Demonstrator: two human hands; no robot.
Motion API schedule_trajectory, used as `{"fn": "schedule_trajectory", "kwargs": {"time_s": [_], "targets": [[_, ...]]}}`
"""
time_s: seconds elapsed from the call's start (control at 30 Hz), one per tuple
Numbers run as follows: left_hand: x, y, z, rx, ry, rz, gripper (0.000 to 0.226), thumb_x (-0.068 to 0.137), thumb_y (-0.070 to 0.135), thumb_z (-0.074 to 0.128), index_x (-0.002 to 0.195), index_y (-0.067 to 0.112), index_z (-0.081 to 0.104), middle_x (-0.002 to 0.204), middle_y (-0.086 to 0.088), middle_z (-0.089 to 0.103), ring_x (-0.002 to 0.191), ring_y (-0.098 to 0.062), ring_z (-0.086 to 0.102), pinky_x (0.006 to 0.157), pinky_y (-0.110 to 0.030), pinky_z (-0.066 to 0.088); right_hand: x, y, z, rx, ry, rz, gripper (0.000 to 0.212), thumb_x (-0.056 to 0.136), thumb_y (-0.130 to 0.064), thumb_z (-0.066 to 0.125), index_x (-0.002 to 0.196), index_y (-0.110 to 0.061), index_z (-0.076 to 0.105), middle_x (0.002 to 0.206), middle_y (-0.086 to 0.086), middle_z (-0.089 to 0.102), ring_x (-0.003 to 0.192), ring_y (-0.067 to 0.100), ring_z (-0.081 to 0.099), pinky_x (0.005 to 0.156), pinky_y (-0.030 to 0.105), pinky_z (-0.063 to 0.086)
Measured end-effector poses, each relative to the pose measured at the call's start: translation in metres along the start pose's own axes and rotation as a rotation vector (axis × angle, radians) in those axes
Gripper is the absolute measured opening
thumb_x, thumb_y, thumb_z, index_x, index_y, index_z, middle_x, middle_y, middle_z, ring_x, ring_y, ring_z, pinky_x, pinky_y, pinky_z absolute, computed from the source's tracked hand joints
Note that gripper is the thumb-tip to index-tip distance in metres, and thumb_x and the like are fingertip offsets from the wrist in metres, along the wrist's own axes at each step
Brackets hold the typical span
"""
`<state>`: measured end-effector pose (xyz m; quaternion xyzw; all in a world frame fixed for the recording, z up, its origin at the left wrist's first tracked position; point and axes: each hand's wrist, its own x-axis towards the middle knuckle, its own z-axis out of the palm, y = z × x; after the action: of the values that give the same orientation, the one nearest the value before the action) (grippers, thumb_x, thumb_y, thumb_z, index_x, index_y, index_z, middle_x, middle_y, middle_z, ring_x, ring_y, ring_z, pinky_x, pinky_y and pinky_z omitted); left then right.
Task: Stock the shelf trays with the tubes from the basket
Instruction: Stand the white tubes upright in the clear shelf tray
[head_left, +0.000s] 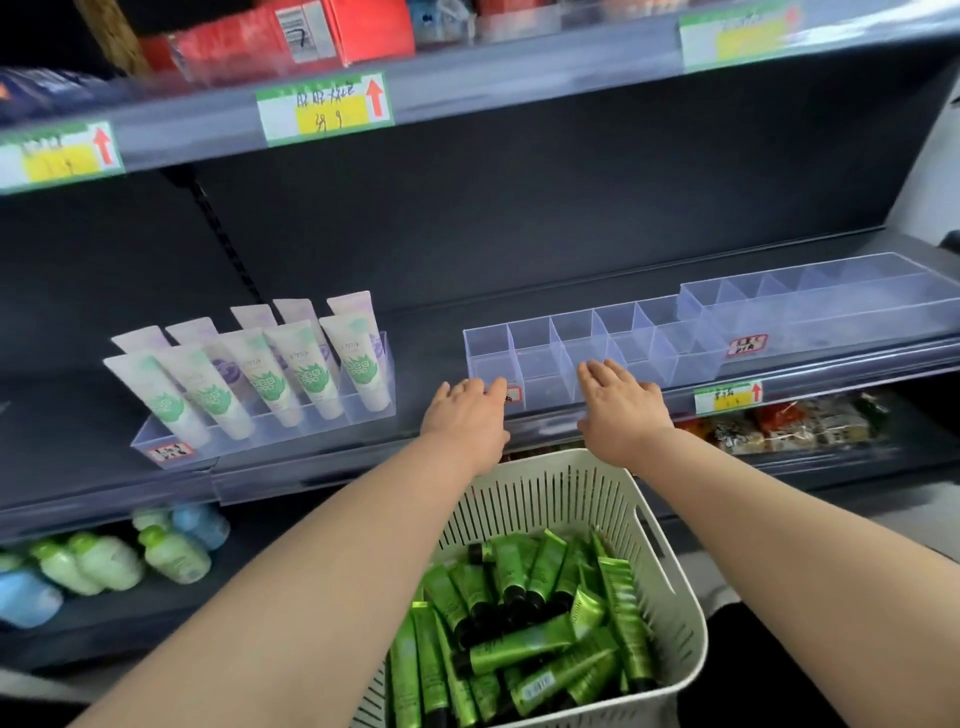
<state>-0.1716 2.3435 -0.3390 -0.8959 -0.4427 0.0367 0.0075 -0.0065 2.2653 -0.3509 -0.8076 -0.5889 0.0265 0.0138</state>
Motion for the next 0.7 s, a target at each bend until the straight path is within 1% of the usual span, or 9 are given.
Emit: {"fn": "schedule_trajectory", "kwargs": {"time_s": [0.17, 0.27, 0.33, 0.4, 0.47, 0.57, 0.63, 0.7], "targets": [[-0.009, -0.025, 0.0, 0.047, 0.024, -0.091, 0.052, 0.094, 0.037, 0.056, 0.138, 0.018, 0.036, 0.141, -0.012, 0.046, 0.137, -0.031, 0.031, 0.118, -0.047, 0.018, 0.002, -0.029, -0.001, -0.017, 0.035, -0.092, 0.072, 0.094, -0.02, 0.047, 0.153, -0.016, 0.005, 0.159, -0.002, 0.009, 0.146, 0.021, 0.007, 0.112, 0.045, 0.024], [-0.019, -0.046, 0.0, 0.072, 0.034, -0.153, 0.049, 0.094, 0.035, 0.056, 0.136, 0.015, 0.039, 0.141, -0.011, 0.046, 0.138, -0.03, 0.03, 0.116, -0.047, 0.019, 0.005, -0.05, 0.0, 0.009, 0.045, -0.166, 0.07, 0.094, -0.021, 0.047, 0.153, -0.017, 0.009, 0.159, -0.003, 0.013, 0.145, 0.02, 0.01, 0.11, 0.045, 0.025], [-0.024, -0.059, 0.0, 0.09, 0.033, -0.183, 0.051, 0.095, 0.036, 0.054, 0.138, 0.014, 0.038, 0.143, -0.009, 0.043, 0.139, -0.028, 0.029, 0.116, -0.047, 0.016, 0.007, -0.057, 0.0, 0.02, 0.06, -0.201, 0.065, 0.096, -0.028, 0.046, 0.152, -0.018, 0.014, 0.158, -0.004, 0.016, 0.144, 0.019, 0.015, 0.11, 0.044, 0.024], [-0.027, -0.069, 0.0, 0.103, 0.033, -0.187, 0.051, 0.095, 0.036, 0.053, 0.138, 0.014, 0.039, 0.141, -0.007, 0.043, 0.137, -0.026, 0.03, 0.117, -0.048, 0.013, 0.009, -0.058, 0.002, 0.02, 0.082, -0.188, 0.063, 0.096, -0.034, 0.046, 0.15, -0.019, 0.019, 0.157, -0.004, 0.018, 0.144, 0.021, 0.015, 0.11, 0.046, 0.023], [-0.029, -0.074, -0.001, 0.111, 0.032, -0.18, 0.05, 0.095, 0.036, 0.054, 0.137, 0.013, 0.041, 0.14, -0.007, 0.043, 0.137, -0.025, 0.031, 0.119, -0.049, 0.01, 0.01, -0.056, 0.006, 0.03, 0.072, -0.15, 0.063, 0.097, -0.036, 0.044, 0.151, -0.019, 0.016, 0.157, -0.004, 0.017, 0.146, 0.023, 0.01, 0.111, 0.05, 0.021], [-0.031, -0.073, -0.001, 0.103, 0.03, -0.188, 0.054, 0.095, 0.038, 0.054, 0.14, 0.012, 0.039, 0.142, -0.008, 0.042, 0.137, -0.026, 0.031, 0.119, -0.048, 0.012, 0.011, -0.057, 0.007, 0.057, 0.044, -0.162, 0.065, 0.098, -0.036, 0.044, 0.152, -0.02, 0.013, 0.158, -0.004, 0.016, 0.146, 0.025, 0.008, 0.112, 0.05, 0.022], [-0.032, -0.069, 0.0, 0.058, 0.076, -0.178, 0.055, 0.095, 0.036, 0.054, 0.14, 0.011, 0.038, 0.142, -0.008, 0.041, 0.136, -0.026, 0.032, 0.118, -0.044, 0.017, 0.011, -0.057, 0.006, 0.069, 0.057, -0.177, 0.065, 0.097, -0.034, 0.045, 0.152, -0.02, 0.014, 0.159, -0.003, 0.014, 0.147, 0.024, 0.008, 0.113, 0.049, 0.021], [-0.036, -0.063, 0.002, -0.012, 0.166, -0.123, 0.049, 0.095, 0.031, 0.054, 0.139, 0.013, 0.039, 0.142, -0.005, 0.041, 0.134, -0.025, 0.033, 0.116, -0.039, 0.021, 0.007, -0.055, 0.007, 0.081, 0.116, -0.19, 0.062, 0.097, -0.03, 0.046, 0.151, -0.02, 0.018, 0.159, -0.001, 0.014, 0.146, 0.022, 0.011, 0.113, 0.046, 0.021]]}}
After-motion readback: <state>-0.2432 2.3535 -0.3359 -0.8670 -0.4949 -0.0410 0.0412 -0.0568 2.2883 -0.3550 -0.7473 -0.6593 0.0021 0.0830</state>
